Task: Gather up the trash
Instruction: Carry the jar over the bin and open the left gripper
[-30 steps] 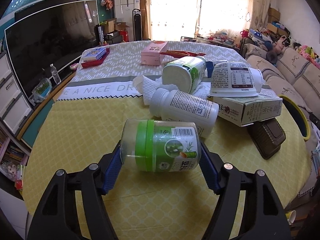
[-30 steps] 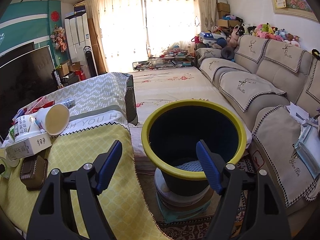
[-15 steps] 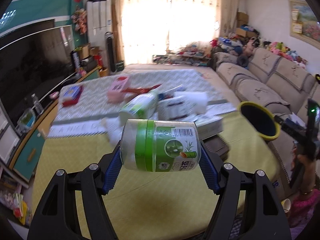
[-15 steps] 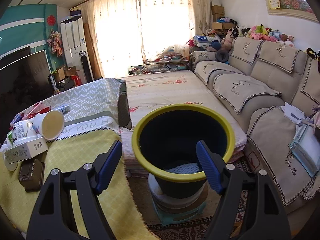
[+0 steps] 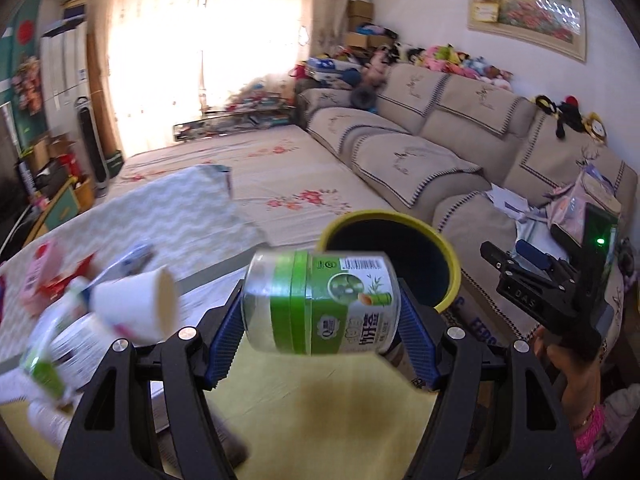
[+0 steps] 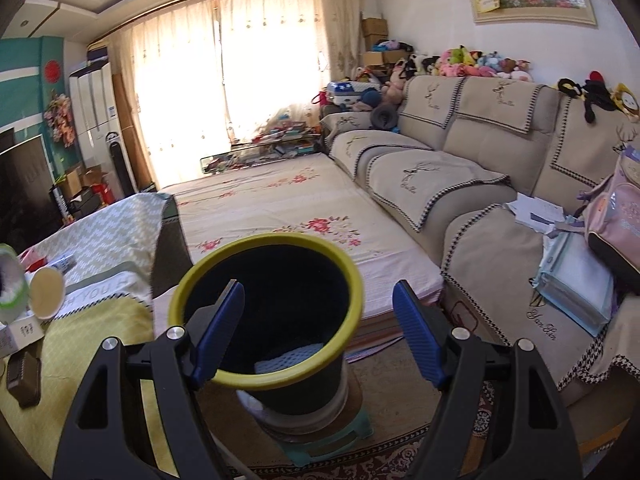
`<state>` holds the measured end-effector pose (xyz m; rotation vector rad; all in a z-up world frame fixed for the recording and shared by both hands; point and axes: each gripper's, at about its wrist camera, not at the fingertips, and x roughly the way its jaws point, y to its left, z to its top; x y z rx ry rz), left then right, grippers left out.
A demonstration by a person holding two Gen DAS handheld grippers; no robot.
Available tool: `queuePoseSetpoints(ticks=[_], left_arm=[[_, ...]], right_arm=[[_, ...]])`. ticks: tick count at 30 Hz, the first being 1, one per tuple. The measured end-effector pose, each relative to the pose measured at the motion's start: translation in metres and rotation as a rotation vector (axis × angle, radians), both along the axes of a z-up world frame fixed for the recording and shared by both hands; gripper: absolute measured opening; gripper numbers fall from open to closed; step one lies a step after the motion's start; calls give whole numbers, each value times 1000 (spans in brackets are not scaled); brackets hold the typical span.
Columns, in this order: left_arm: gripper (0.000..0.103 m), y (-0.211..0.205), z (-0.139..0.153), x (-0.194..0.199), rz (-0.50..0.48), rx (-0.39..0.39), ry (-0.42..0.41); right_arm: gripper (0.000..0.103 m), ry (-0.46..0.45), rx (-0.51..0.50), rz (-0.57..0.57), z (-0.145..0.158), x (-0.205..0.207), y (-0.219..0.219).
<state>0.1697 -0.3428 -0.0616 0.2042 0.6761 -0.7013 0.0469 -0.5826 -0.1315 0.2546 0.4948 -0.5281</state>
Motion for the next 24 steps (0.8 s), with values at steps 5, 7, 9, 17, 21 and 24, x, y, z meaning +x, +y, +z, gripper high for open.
queuePoseSetpoints(ticks=[5,7,9,17,21,24], left_arm=[[70,-74,-23,32,-63,27,42],[70,-100,-32,45,-75,39,61],[70,-117,-45,60,-81,51,76],[75,-168,-79,89,-106,101,140],[85,-167,-78,94,-85,87,133],[86,-147,-61,90,-58,57,121]], right_arm=[[73,2,25,-25,-2,3,-30],[73,9,37,-25,-4,9,-41],[73,24,47,-25,-8,17,-49],[73,62,32,-20,-10,41,-69],[73,63,18,-40,-6,46,-76],[73,63,29,-47,-8,44,-76]])
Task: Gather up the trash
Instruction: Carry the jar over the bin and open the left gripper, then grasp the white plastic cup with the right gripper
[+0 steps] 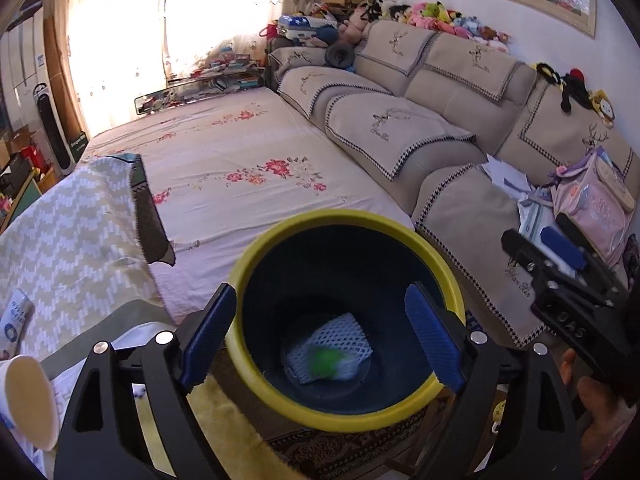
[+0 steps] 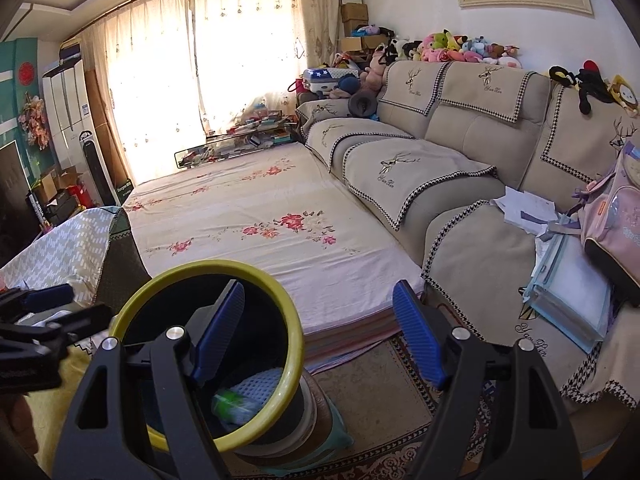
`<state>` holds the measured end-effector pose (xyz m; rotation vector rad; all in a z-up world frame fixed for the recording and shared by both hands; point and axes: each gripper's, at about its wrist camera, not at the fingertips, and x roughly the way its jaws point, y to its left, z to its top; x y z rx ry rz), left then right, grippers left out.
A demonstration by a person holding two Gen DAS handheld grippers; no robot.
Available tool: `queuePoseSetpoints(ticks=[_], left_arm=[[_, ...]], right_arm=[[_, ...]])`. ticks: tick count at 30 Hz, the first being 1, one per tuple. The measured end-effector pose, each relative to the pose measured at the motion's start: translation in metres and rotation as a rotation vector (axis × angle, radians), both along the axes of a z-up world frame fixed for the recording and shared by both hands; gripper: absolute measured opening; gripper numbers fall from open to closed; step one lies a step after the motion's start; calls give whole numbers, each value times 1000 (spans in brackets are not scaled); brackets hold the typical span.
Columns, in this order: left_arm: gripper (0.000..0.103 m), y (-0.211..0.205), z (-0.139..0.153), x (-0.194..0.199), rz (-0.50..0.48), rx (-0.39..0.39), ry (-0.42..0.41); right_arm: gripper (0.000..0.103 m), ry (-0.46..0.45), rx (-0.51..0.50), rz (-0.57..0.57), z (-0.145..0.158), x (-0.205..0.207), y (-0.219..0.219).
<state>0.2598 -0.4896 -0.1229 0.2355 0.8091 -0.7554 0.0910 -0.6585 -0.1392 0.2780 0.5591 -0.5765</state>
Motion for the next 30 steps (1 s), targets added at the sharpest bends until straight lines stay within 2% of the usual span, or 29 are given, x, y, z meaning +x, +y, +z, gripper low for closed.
queuePoseSetpoints(ticks=[6,9,13,17,21,26,30], left_arm=[[92,78,52,-25,86,-107,-52],[97,135,75,-42,155,-139,-91],[98,229,92,-61,304,-148,-148],[98,318,94,-73,466,-139,-166],[98,393,90,-88,616,-91,-205],[98,461,79,-112,774,-77,-231],[98,487,66,-124,806,-92,-208]], right_arm=[[73,18,10,46,-2,-1,34],[73,28,1,102,2,3,65],[76,22,-4,228,12,15,121],[77,-5,47,394,20,30,183],[77,-26,96,578,29,41,247],[77,-30,73,763,39,40,319],[77,-11,67,810,43,48,348]])
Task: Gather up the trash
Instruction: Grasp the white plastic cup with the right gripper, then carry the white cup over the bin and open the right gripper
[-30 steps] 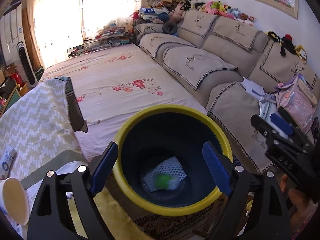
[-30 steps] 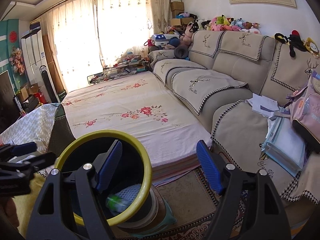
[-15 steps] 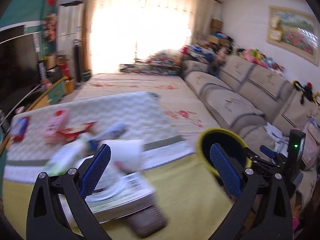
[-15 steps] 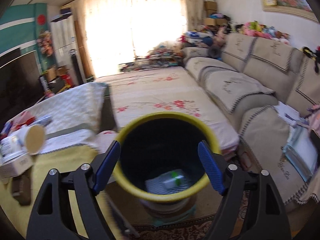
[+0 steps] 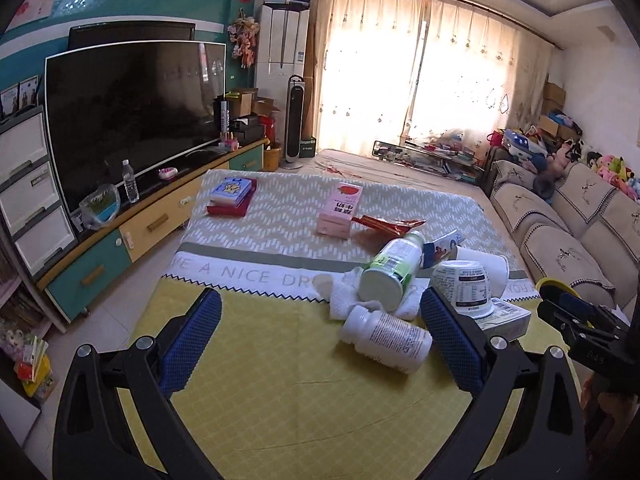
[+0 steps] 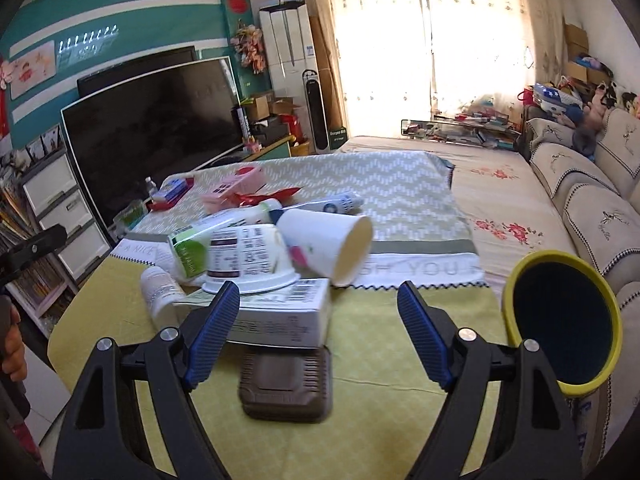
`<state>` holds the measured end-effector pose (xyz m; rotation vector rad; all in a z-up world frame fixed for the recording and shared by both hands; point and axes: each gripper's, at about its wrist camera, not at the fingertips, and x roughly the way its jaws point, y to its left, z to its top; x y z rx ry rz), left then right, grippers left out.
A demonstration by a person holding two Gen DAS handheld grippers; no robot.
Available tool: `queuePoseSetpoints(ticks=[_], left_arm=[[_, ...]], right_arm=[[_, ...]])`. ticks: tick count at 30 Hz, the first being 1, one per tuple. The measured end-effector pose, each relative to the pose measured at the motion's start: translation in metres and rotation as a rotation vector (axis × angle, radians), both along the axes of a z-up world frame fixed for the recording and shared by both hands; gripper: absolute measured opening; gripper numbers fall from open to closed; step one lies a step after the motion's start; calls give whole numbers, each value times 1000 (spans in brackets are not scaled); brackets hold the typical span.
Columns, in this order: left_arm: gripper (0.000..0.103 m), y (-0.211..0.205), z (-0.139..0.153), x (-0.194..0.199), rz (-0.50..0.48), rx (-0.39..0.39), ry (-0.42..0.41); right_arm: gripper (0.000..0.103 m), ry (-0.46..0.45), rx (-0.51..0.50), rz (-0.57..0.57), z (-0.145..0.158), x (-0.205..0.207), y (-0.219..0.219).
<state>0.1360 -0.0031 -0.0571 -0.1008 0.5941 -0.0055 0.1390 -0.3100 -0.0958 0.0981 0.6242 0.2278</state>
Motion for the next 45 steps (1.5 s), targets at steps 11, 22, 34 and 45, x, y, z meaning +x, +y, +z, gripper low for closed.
queuePoseSetpoints(ticks=[11,22,34,45], left_arm=[[98,5,-14,-9,-11,-28,2],[98,4,-19,-11,-20,-33,8],[98,-5,-21,-10,-32,-25,16],[98,-33,-25,-7,-74,4,34]], right_arm=[[77,116,-37,139,-2,59,48],[77,234,-85,143,-30,99,71],[75,156,7,157,-6,81,59],[75,51,113,-33,22,35,-40]])
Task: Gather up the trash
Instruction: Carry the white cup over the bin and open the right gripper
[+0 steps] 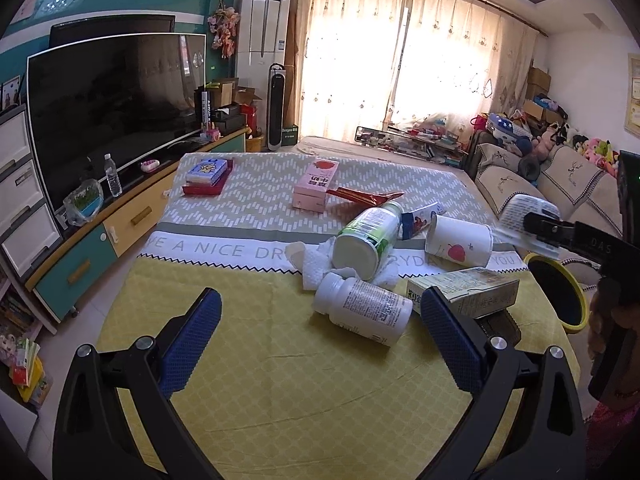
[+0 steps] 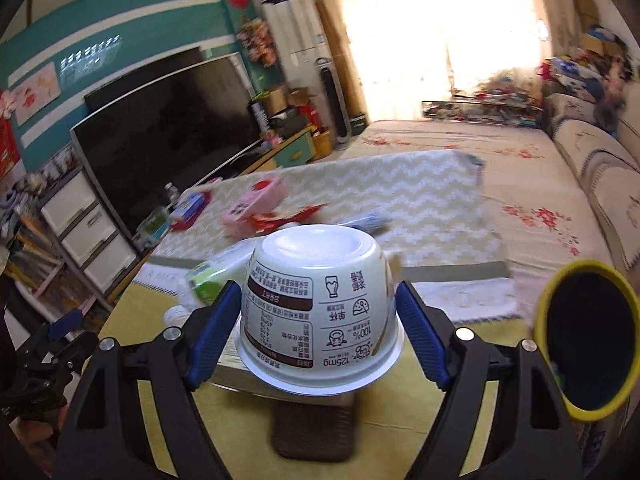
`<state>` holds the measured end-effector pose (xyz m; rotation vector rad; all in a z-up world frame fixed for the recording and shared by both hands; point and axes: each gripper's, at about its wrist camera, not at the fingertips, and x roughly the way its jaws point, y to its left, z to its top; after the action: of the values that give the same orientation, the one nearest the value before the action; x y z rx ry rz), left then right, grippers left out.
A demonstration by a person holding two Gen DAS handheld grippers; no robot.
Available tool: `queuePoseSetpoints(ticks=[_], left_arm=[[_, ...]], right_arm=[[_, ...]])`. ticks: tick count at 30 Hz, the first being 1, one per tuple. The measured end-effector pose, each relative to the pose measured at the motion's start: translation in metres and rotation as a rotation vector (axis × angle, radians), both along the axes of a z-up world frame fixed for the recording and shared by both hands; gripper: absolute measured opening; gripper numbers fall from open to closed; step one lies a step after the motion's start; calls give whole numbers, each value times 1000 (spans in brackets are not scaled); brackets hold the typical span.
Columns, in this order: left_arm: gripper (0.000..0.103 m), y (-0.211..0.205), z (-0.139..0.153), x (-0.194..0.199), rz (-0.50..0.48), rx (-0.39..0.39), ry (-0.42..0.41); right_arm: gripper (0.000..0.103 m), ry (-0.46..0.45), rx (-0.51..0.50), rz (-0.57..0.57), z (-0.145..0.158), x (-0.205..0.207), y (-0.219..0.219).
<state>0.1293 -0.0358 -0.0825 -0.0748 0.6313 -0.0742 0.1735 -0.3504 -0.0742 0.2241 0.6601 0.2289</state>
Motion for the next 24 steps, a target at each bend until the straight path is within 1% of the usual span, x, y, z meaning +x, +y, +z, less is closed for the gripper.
queuePoseSetpoints(ticks=[3,5,7,11,15,18,20,24], left_arm=[[98,-12,-4,2,-18,6,12],[98,-21,-8,5,-32,7,25],[98,-27,-12,7,-45,3,38],[98,-40,-20,10,-58,-2,56],[98,-49,-21,9,-67,12,59],[98,-52,-20,8,-72,21,54],[98,-51,-19,8,-71,26,54],[98,-47,-21,10,-64,24,58]], right_arm=[[75,14,18,-133,-7,-10,-54],[75,31,-1,-227,-15,-15,-87],[75,69,-39,-326,-27,-17,-119],[75,151,-66,-449,-57,-13,-170],[75,215,-100,-509,-85,-2,-196],[76,245,-108,-529,-100,7,-206],[76,246,-134,-554,-104,9,-206],[79,211,-120,-570,-99,1,-203]])
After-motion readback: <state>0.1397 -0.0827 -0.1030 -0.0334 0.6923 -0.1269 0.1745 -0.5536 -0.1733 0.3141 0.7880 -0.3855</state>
